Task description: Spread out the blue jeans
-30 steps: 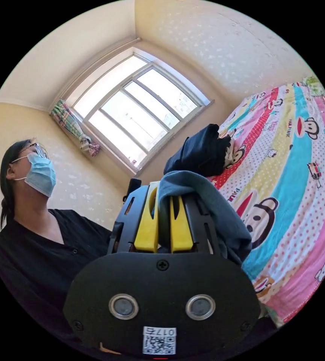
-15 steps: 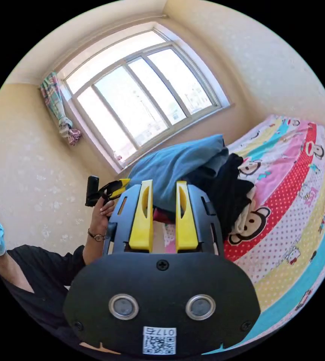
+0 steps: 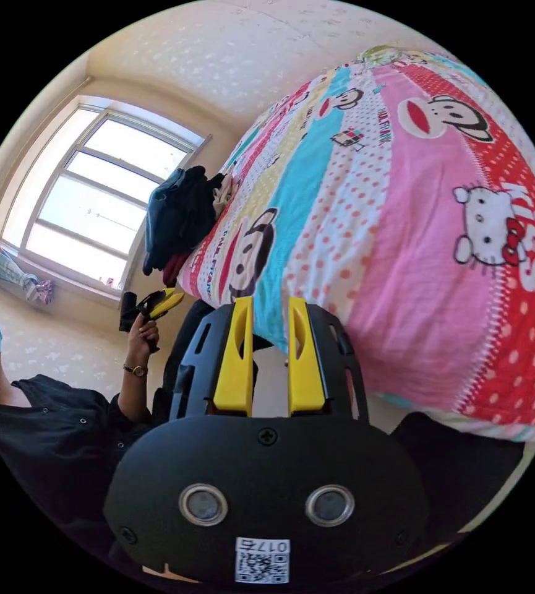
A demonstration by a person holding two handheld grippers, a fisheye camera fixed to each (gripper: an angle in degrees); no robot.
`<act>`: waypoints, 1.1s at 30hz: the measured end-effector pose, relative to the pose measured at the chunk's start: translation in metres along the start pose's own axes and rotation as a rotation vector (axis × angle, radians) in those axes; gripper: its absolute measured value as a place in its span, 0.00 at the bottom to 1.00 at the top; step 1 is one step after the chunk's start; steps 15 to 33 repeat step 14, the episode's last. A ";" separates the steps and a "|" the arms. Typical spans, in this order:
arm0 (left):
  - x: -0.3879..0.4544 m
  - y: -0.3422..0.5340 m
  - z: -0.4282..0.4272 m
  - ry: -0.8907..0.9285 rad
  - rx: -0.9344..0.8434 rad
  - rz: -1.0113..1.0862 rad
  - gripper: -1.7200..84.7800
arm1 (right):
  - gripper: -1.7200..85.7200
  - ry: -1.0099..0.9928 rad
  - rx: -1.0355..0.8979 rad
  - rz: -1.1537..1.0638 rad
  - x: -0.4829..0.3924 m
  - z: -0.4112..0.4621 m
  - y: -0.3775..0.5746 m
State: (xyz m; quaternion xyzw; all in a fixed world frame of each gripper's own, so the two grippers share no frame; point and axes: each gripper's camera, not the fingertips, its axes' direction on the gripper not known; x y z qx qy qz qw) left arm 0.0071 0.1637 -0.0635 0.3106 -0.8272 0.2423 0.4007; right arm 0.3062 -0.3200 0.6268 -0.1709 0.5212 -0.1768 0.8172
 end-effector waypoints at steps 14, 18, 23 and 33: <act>0.143 0.069 0.206 -0.132 -0.085 0.544 0.02 | 0.13 0.268 0.385 0.434 0.091 -0.277 0.159; 0.143 0.069 0.206 -0.132 -0.085 0.544 0.02 | 0.13 0.268 0.385 0.434 0.091 -0.277 0.159; 0.143 0.069 0.206 -0.132 -0.085 0.544 0.02 | 0.13 0.268 0.385 0.434 0.091 -0.277 0.159; 0.143 0.069 0.206 -0.132 -0.085 0.544 0.02 | 0.13 0.268 0.385 0.434 0.091 -0.277 0.159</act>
